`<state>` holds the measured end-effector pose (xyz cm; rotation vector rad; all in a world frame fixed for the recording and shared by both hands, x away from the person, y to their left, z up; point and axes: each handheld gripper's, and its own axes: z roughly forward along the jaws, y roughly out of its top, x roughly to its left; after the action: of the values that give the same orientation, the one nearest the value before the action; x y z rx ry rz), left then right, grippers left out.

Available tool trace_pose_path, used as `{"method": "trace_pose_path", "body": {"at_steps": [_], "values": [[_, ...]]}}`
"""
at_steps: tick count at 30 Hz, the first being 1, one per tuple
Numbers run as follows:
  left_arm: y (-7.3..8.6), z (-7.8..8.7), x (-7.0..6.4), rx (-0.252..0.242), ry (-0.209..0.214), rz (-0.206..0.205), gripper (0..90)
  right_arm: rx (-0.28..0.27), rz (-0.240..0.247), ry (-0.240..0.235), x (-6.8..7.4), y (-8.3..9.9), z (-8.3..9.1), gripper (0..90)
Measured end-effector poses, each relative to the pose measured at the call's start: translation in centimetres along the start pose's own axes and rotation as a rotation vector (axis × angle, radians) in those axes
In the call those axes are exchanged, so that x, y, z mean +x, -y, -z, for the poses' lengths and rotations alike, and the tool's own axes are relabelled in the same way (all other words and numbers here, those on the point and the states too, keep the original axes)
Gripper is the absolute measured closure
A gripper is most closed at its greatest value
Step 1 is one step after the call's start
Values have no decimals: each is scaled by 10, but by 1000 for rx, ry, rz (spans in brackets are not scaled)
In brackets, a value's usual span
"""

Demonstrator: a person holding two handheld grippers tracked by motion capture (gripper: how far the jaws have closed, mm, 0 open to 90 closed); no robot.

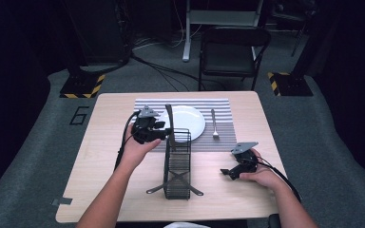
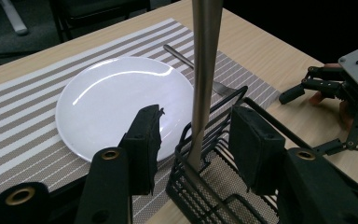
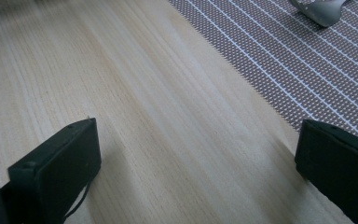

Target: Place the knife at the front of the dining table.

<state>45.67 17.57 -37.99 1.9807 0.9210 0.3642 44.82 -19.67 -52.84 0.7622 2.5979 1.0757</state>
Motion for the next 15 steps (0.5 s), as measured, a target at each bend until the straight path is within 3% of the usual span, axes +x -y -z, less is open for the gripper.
{"method": "trace_pose_path", "body": {"at_steps": [15], "values": [[-3,-18,-3,-7,5,-6,675,1,-4,0,0,0,0,0]]}}
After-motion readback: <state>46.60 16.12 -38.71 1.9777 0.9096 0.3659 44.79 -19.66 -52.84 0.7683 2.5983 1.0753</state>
